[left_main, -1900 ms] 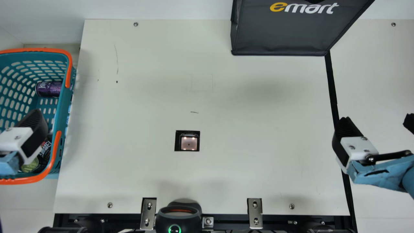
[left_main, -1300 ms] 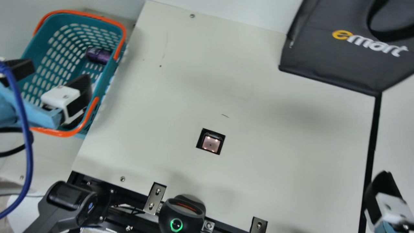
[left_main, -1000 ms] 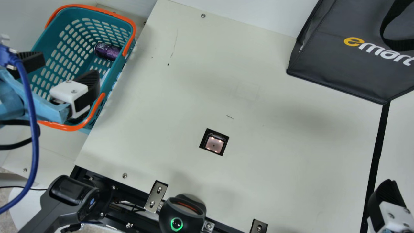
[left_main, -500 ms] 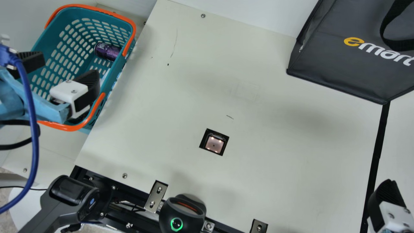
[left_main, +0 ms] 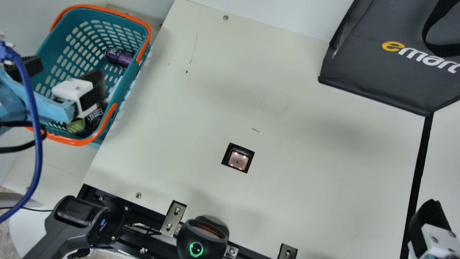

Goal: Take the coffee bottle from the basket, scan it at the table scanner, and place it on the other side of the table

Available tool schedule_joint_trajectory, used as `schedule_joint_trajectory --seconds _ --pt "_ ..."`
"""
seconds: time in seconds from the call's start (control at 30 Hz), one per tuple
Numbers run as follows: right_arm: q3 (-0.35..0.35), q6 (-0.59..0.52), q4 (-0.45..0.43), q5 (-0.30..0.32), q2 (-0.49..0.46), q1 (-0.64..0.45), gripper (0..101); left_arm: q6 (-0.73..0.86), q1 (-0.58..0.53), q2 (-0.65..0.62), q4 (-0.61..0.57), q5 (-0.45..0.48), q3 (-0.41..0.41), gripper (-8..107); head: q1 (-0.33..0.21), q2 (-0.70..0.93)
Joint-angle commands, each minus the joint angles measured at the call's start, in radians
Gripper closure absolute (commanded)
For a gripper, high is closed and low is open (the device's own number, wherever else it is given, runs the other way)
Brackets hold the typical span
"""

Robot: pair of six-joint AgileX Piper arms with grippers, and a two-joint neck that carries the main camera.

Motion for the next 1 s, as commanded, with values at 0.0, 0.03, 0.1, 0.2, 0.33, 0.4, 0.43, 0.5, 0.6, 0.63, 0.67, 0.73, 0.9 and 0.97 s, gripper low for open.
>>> schedule_joint_trajectory --seconds 0.0,0.03,0.1,0.2,0.33,0.4,0.43,0.5,0.6,0.63,0.67,0.73,0.9,0.97 --pt "0.0 0.0 0.0 0.0 0.0 0.0 6 -0.018 0.033 0.007 0.003 -0.009 0.007 9 -0.03 0.002" --pt "0.0 0.0 0.0 0.0 0.0 0.0 6 -0.024 0.049 0.012 0.0 -0.015 0.011 9 -0.03 0.002" --pt "0.0 0.0 0.0 0.0 0.0 0.0 6 -0.031 0.082 0.025 -0.007 -0.029 0.018 9 -0.03 0.002" --pt "0.0 0.0 0.001 0.0 0.0 0.0 6 -0.02 0.139 0.048 -0.03 -0.051 0.026 9 -0.03 0.002" --pt "0.0 0.0 0.001 -0.001 0.0 0.0 6 0.038 0.231 0.092 -0.08 -0.082 0.032 9 -0.03 0.002" --pt "0.0 0.0 0.001 -0.001 0.0 0.0 6 0.088 0.286 0.121 -0.113 -0.096 0.031 9 -0.03 0.002" --pt "0.0 0.0 0.001 -0.001 0.0 0.0 6 0.112 0.311 0.136 -0.127 -0.102 0.03 9 -0.03 0.002" --pt "0.0 0.0 0.001 -0.001 0.0 0.0 6 0.173 0.367 0.171 -0.162 -0.11 0.025 9 -0.03 0.002" --pt "0.0 0.0 0.001 -0.001 0.0 0.0 6 0.269 0.451 0.227 -0.213 -0.117 0.015 9 -0.03 0.002" --pt "0.0 0.0 0.001 -0.001 0.0 0.0 6 0.3 0.476 0.247 -0.227 -0.119 0.011 9 -0.03 0.002" --pt "0.0 0.0 0.001 -0.001 0.0 0.0 6 0.334 0.503 0.269 -0.244 -0.119 0.006 9 -0.03 0.002" --pt "0.0 0.0 0.001 -0.001 0.0 0.0 6 0.398 0.55 0.309 -0.271 -0.12 -0.002 9 -0.03 0.002" --pt "0.0 0.0 0.001 -0.001 0.0 0.0 6 0.537 0.643 0.408 -0.315 -0.118 -0.027 9 -0.03 0.002" --pt "0.0 0.0 0.001 -0.001 0.0 0.0 6 0.579 0.668 0.444 -0.322 -0.117 -0.037 9 -0.03 0.002"
